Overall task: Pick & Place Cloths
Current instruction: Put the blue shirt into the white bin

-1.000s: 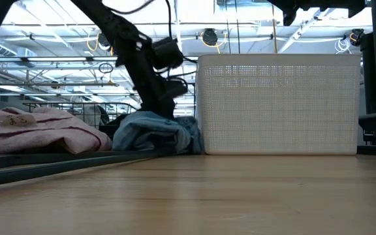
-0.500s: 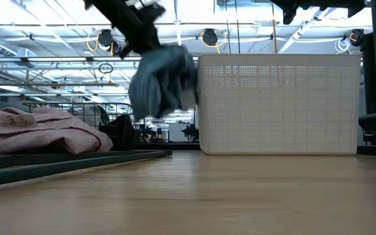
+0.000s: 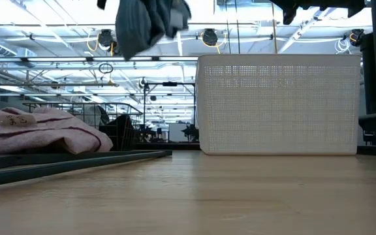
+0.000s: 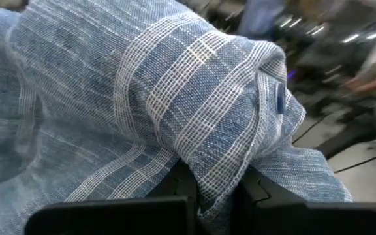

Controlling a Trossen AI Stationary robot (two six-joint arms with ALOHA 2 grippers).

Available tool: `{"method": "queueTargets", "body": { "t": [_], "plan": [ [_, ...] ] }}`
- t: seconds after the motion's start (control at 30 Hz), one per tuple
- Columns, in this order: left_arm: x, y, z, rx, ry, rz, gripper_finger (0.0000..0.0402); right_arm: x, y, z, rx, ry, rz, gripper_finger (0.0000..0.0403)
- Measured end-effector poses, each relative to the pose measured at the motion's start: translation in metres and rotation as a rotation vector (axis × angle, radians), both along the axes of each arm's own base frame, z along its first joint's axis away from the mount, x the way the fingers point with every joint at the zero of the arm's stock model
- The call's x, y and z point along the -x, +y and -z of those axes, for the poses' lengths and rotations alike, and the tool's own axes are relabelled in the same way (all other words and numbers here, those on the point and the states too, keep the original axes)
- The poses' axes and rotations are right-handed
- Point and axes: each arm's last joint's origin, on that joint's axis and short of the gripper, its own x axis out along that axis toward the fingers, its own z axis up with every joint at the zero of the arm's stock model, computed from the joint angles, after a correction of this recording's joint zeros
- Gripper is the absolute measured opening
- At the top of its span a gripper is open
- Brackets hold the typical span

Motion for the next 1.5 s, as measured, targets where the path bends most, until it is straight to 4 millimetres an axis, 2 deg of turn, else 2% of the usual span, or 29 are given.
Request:
{"method": "queueTargets", "body": {
  "t": [0.3, 0.53, 0.7, 0.93, 1.1, 1.3, 1.5],
  "plan": [
    [0.020, -0.019, -0.042, -0.235, -0.334, 0.390, 0.0030, 0.000, 0.000, 0.000, -0.015, 0.001, -0.002, 0.0139],
    [0.037, -0.036, -0.070, -0.528, -0.606, 0.763, 0.0030, 0.000, 0.000, 0.000, -0.002, 0.001, 0.000, 0.0139],
    [0.042, -0.039, -0.074, -0.574, -0.651, 0.832, 0.0030, 0.000, -0.001, 0.000, -0.003, -0.002, 0.026, 0.0139],
    [0.037, -0.038, -0.072, -0.577, -0.637, 0.871, 0.0030, 0.000, -0.001, 0.000, -0.005, 0.000, 0.027, 0.0139],
    [0.024, -0.032, -0.069, -0.529, -0.642, 0.765, 0.0030, 0.000, -0.001, 0.000, -0.008, 0.000, 0.027, 0.0139],
    [-0.022, -0.014, -0.057, -0.404, -0.549, 0.657, 0.0030, 0.000, -0.001, 0.000, -0.027, 0.001, 0.024, 0.0139],
    [-0.067, 0.005, -0.063, -0.371, -0.339, 0.521, 0.0030, 0.000, -0.001, 0.000, 0.009, -0.001, 0.029, 0.0139]
  ]
}}
